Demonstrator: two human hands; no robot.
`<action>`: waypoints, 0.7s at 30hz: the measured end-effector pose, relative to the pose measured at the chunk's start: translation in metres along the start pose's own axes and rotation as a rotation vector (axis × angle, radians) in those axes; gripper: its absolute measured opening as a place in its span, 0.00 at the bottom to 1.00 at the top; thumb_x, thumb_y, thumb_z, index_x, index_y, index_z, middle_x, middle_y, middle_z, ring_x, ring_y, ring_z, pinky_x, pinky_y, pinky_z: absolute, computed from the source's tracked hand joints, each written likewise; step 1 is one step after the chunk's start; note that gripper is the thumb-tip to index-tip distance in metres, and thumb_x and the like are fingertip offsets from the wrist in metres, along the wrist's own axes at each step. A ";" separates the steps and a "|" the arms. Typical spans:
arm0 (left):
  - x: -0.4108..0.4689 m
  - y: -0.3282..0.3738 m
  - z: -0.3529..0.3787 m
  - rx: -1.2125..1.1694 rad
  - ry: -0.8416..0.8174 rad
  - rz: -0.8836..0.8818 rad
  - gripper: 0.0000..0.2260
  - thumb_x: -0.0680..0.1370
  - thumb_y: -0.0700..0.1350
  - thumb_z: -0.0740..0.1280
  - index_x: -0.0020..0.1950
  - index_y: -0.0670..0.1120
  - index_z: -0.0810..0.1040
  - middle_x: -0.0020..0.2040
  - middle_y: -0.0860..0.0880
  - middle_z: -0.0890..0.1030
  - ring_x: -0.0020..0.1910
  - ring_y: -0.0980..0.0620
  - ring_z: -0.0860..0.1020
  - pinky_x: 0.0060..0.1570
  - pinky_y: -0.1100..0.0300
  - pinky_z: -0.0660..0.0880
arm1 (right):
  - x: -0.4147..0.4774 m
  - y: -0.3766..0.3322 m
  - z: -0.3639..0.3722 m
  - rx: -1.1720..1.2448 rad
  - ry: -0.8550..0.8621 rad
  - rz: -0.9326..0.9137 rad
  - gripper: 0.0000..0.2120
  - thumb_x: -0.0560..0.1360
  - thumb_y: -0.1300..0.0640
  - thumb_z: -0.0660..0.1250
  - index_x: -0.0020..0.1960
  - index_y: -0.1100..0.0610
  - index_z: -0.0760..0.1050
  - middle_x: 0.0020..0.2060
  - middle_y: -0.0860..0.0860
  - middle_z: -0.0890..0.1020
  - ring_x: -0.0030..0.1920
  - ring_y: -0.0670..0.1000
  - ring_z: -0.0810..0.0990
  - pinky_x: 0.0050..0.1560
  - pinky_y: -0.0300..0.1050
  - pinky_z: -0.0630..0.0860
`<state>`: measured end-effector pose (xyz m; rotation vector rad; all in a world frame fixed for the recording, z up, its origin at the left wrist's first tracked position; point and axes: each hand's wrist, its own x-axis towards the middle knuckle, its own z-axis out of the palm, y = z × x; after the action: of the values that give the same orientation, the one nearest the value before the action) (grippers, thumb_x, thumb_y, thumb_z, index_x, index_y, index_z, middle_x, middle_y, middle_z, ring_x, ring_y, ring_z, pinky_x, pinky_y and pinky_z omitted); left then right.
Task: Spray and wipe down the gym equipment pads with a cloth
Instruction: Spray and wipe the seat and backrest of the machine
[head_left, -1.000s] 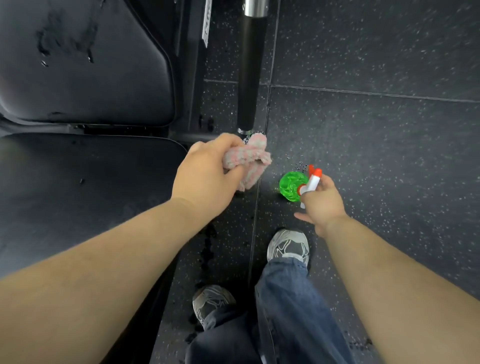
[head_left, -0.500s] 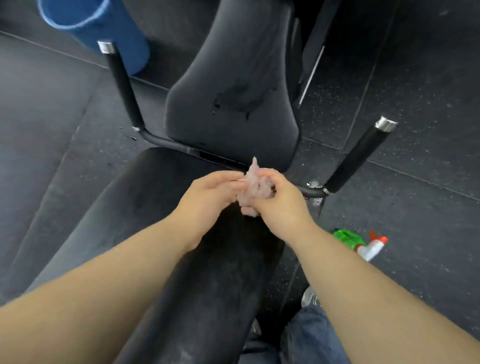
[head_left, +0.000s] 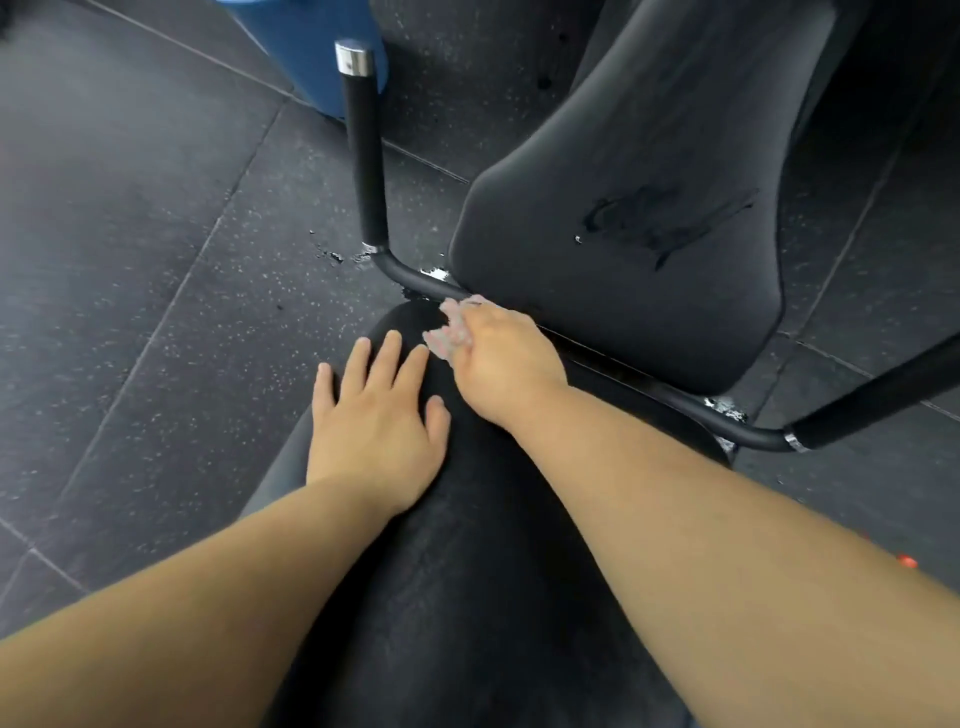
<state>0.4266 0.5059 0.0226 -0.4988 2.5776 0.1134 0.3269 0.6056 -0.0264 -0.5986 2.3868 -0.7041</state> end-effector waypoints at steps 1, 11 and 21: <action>0.000 0.001 0.000 -0.009 0.003 0.006 0.27 0.81 0.56 0.51 0.80 0.55 0.52 0.81 0.52 0.49 0.80 0.48 0.45 0.76 0.44 0.42 | 0.013 -0.011 -0.005 0.021 -0.049 0.002 0.20 0.82 0.47 0.55 0.69 0.53 0.72 0.65 0.50 0.76 0.64 0.54 0.74 0.62 0.48 0.69; 0.004 -0.003 -0.003 -0.024 -0.040 -0.015 0.26 0.81 0.57 0.50 0.80 0.56 0.51 0.81 0.53 0.47 0.79 0.49 0.43 0.76 0.44 0.41 | -0.032 0.017 -0.027 -0.203 -0.121 0.308 0.19 0.83 0.43 0.52 0.66 0.51 0.70 0.57 0.52 0.79 0.58 0.58 0.76 0.53 0.51 0.73; 0.003 0.001 -0.005 -0.027 -0.025 -0.025 0.27 0.81 0.58 0.49 0.80 0.57 0.51 0.81 0.53 0.47 0.79 0.49 0.43 0.76 0.44 0.41 | -0.079 0.036 -0.054 -0.036 0.061 0.345 0.14 0.81 0.47 0.59 0.59 0.57 0.70 0.50 0.53 0.79 0.52 0.56 0.77 0.44 0.46 0.67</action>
<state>0.4218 0.5048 0.0257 -0.5355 2.5477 0.1454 0.3418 0.6952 0.0206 -0.1716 2.4766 -0.5353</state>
